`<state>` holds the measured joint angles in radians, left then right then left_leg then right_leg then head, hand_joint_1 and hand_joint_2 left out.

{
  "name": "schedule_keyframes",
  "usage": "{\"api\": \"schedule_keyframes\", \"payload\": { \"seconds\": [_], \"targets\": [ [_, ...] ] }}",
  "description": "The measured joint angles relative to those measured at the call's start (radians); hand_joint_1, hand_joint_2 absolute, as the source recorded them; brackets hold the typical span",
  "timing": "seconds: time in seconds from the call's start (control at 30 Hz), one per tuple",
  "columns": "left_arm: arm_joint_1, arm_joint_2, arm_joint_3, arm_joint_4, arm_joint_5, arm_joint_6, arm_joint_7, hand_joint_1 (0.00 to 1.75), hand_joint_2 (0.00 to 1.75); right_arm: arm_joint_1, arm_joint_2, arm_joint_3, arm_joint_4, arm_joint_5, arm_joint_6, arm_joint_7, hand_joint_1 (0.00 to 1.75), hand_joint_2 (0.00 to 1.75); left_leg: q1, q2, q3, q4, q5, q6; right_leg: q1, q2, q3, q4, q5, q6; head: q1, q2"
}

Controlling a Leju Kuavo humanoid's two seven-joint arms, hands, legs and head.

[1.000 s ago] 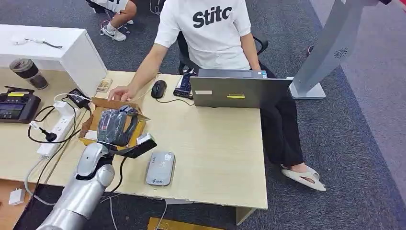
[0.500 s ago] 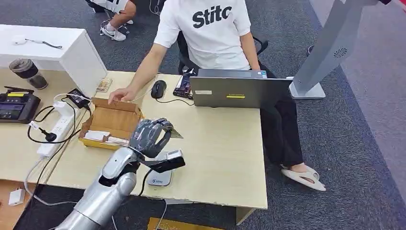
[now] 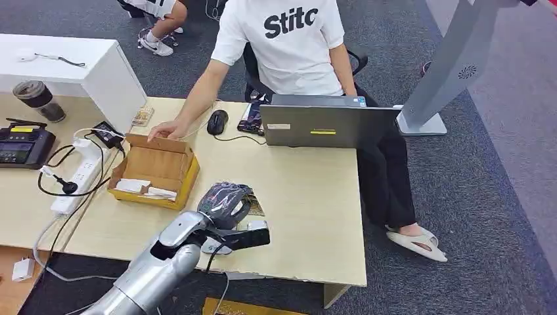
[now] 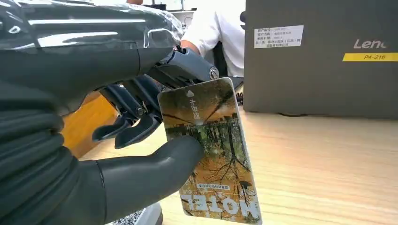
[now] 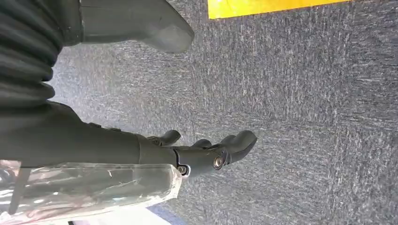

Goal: Pass the card to the sensor for recognition and then transmit it.

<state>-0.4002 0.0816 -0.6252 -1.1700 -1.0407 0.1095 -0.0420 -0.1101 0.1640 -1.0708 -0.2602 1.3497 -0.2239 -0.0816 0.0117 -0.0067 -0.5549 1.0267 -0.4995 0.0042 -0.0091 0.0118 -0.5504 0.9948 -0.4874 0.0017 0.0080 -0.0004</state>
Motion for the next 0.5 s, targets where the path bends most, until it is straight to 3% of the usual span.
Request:
{"api": "schedule_keyframes", "payload": {
  "seconds": [0.2, 0.4, 0.5],
  "targets": [
    [-0.008, 0.004, -0.014, 0.004, -0.003, -0.005, 0.011, 1.75, 1.75, 0.002, 0.0, 0.001, 0.0, -0.003, 0.0, 0.0, 0.0, 1.75, 0.0, 0.0, 0.0, 0.0, 0.0, 0.0, 0.0, 0.0, 0.0, 0.0, 0.0, 0.0, 0.0, 0.0],
    [-0.023, 0.018, -0.016, 0.004, -0.055, 0.002, 0.076, 1.75, 1.75, 0.01, 0.0, 0.001, 0.001, -0.014, -0.008, -0.003, 0.0, 1.75, 0.0, 0.0, 0.0, 0.0, 0.0, 0.0, 0.0, 0.0, 0.0, 0.0, 0.0, 0.0, 0.0, 0.0],
    [-0.028, 0.026, -0.016, 0.004, -0.061, 0.002, 0.077, 1.75, 1.75, 0.014, 0.0, 0.001, 0.001, -0.018, -0.008, -0.003, 0.0, 1.75, 0.0, 0.0, 0.0, 0.0, 0.0, 0.0, 0.0, 0.0, 0.0, 0.0, 0.0, 0.0, 0.0, 0.0]
  ]
}}
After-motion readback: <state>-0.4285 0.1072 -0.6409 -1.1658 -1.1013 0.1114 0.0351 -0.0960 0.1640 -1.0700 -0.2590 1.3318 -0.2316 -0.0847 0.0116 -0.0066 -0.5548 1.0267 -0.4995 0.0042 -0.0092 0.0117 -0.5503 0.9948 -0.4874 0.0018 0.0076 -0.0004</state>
